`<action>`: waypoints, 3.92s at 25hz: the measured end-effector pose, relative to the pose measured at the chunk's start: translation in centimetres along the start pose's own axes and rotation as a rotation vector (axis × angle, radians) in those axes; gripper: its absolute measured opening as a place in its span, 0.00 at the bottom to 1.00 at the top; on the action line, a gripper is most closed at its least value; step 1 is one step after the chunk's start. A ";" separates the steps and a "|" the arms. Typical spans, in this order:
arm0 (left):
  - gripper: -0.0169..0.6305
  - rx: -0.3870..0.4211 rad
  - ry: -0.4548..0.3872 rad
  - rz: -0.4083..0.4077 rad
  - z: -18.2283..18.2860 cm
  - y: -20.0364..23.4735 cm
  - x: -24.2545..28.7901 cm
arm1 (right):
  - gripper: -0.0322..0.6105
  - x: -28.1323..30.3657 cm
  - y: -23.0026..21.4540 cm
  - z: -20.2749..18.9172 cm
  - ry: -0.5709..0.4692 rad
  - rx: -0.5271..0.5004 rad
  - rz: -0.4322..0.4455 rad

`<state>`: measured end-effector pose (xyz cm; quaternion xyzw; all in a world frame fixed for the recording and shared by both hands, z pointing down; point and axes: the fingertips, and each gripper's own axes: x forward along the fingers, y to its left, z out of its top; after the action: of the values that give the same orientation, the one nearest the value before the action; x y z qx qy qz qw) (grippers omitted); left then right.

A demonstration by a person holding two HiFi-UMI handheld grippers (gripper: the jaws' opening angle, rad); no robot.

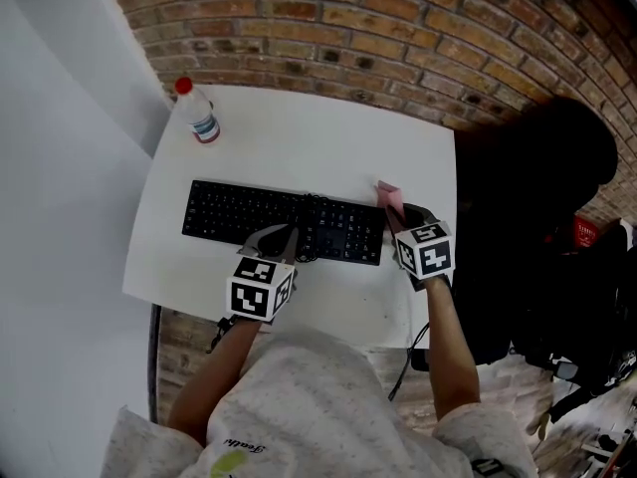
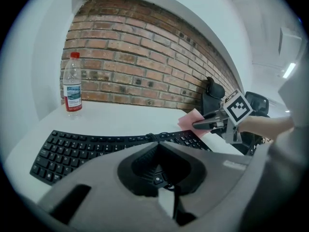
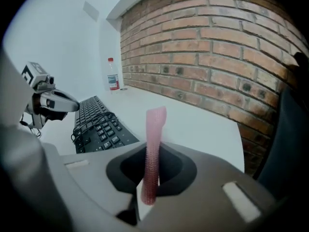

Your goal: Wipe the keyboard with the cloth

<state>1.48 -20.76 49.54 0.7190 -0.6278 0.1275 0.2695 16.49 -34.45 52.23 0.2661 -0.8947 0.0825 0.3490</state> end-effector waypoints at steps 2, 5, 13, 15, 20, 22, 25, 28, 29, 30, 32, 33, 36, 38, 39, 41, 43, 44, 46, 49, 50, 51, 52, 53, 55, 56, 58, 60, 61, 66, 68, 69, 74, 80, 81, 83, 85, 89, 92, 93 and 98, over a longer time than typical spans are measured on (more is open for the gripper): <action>0.02 -0.006 -0.004 0.014 0.0 0.4 -0.3 | 0.09 0.4 0.3 0.1 0.034 -0.095 0.055; 0.02 -0.021 -0.013 0.040 -0.1 1.2 -1.0 | 0.09 0.8 1.1 0.1 0.079 -0.246 0.138; 0.02 -0.053 -0.028 0.087 -0.5 2.8 -2.9 | 0.09 1.5 2.9 0.6 0.157 -0.489 0.287; 0.02 -0.047 -0.029 0.093 -0.6 3.1 -3.3 | 0.09 1.7 3.6 0.8 0.167 -0.520 0.315; 0.02 -0.050 -0.038 0.108 -0.5 4.1 -4.4 | 0.09 2.6 5.4 1.5 0.168 -0.503 0.378; 0.02 -0.053 -0.040 0.114 -0.6 4.7 -4.8 | 0.09 2.8 5.9 1.9 0.162 -0.473 0.395; 0.02 -0.051 -0.044 0.119 -0.6 5.3 -5.3 | 0.09 3.0 6.7 2.3 0.156 -0.437 0.412; 0.02 -0.046 -0.049 0.116 -0.4 5.8 -5.6 | 0.09 3.3 7.2 2.9 0.152 -0.413 0.417; 0.02 -0.045 -0.051 0.115 -0.4 6.0 -5.6 | 0.09 3.4 7.3 3.1 0.150 -0.402 0.418; 0.02 -0.045 -0.052 0.114 -0.3 6.2 -5.7 | 0.09 3.6 7.5 3.4 0.149 -0.386 0.418; 0.02 -0.044 -0.056 0.112 -0.1 6.5 -5.8 | 0.09 3.9 7.7 3.8 0.145 -0.347 0.418; 0.02 -0.043 -0.057 0.111 0.0 6.7 -5.9 | 0.09 4.0 7.8 4.0 0.144 -0.330 0.418; 0.02 -0.045 -0.059 0.104 0.1 7.2 -6.0 | 0.09 4.3 8.3 4.4 0.144 -0.311 0.418; 0.02 -0.048 -0.059 0.100 0.2 7.6 -6.1 | 0.09 4.5 8.8 4.8 0.145 -0.311 0.419; 0.02 -0.049 -0.059 0.098 0.2 7.8 -6.1 | 0.09 4.6 9.0 5.0 0.144 -0.310 0.418; 0.02 -0.051 -0.060 0.094 0.2 8.2 -6.2 | 0.09 4.8 9.4 5.3 0.145 -0.306 0.417; 0.02 -0.054 -0.061 0.091 0.2 8.6 -6.4 | 0.09 5.1 9.9 5.5 0.148 -0.304 0.416; 0.02 -0.058 -0.061 0.090 0.1 8.8 -6.4 | 0.09 5.2 10.2 5.6 0.151 -0.305 0.415; 0.02 -0.065 -0.062 0.084 0.1 9.3 -6.5 | 0.09 5.4 10.7 5.8 0.155 -0.308 0.413; 0.02 -0.072 -0.066 0.072 0.0 9.8 -6.6 | 0.09 5.8 11.5 6.2 0.161 -0.314 0.406; 0.02 -0.075 -0.067 0.069 -0.1 10.0 -6.7 | 0.09 6.0 11.8 6.4 0.164 -0.318 0.404; 0.02 -0.078 -0.067 0.066 -0.1 10.2 -6.8 | 0.09 6.1 12.1 6.5 0.166 -0.321 0.401; 0.02 -0.080 -0.068 0.063 -0.2 10.3 -6.9 | 0.09 6.2 12.4 6.7 0.168 -0.324 0.400; 0.02 -0.082 -0.069 0.060 -0.2 10.5 -7.0 | 0.09 6.3 12.7 6.8 0.169 -0.327 0.399; 0.02 -0.084 -0.073 0.055 -0.2 10.8 -7.2 | 0.09 6.4 13.3 7.1 0.171 -0.335 0.397; 0.02 -0.084 -0.076 0.052 -0.2 10.9 -7.3 | 0.09 6.6 13.6 7.3 0.172 -0.340 0.397; 0.02 -0.088 -0.080 0.048 -0.2 11.3 -7.5 | 0.09 6.8 14.1 7.6 0.178 -0.352 0.396; 0.02 -0.093 -0.082 0.046 -0.3 11.7 -7.7 | 0.09 7.1 14.7 7.9 0.185 -0.371 0.396; 0.02 -0.096 -0.083 0.046 -0.3 12.0 -7.8 | 0.09 7.2 15.1 8.0 0.189 -0.382 0.396; 0.02 -0.106 -0.092 0.049 -0.4 13.0 -8.6 | 0.09 7.9 16.9 8.8 0.199 -0.417 0.407; 0.02 -0.109 -0.093 0.050 -0.4 13.3 -8.9 | 0.09 8.2 17.7 9.0 0.203 -0.428 0.414; 0.02 -0.110 -0.095 0.051 -0.4 13.5 -9.0 | 0.09 8.4 18.0 9.1 0.205 -0.435 0.416; 0.02 -0.118 -0.107 0.060 -0.4 14.5 -9.9 | 0.09 9.0 19.6 9.6 0.210 -0.454 0.423; 0.02 -0.134 -0.119 0.076 -0.7 16.0 -11.1 | 0.09 10.2 20.9 10.3 0.210 -0.466 0.419; 0.02 -0.136 -0.123 0.079 -0.6 16.2 -11.3 | 0.09 10.4 21.1 10.5 0.212 -0.472 0.416; 0.02 -0.138 -0.128 0.084 -0.5 16.7 -11.7 | 0.09 10.8 21.5 10.7 0.215 -0.479 0.413; 0.02 -0.138 -0.129 0.089 -0.6 17.2 -12.0 | 0.09 11.2 21.8 11.0 0.217 -0.480 0.413; 0.02 -0.140 -0.135 0.101 -0.7 18.2 -12.8 | 0.09 12.0 22.6 11.4 0.219 -0.488 0.414; 0.02 -0.145 -0.139 0.112 -0.8 19.0 -13.3 | 0.09 12.6 23.3 11.7 0.223 -0.493 0.419; 0.02 -0.147 -0.139 0.114 -0.8 19.3 -13.5 | 0.09 12.8 23.5 11.8 0.224 -0.495 0.421; 0.02 -0.147 -0.134 0.118 -1.1 20.3 -13.9 | 0.09 13.6 24.8 12.6 0.223 -0.500 0.431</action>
<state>-20.61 -9.91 47.80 0.6659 -0.6933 0.0485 0.2712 -12.44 -23.40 52.88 -0.0335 -0.8793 -0.0387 0.4735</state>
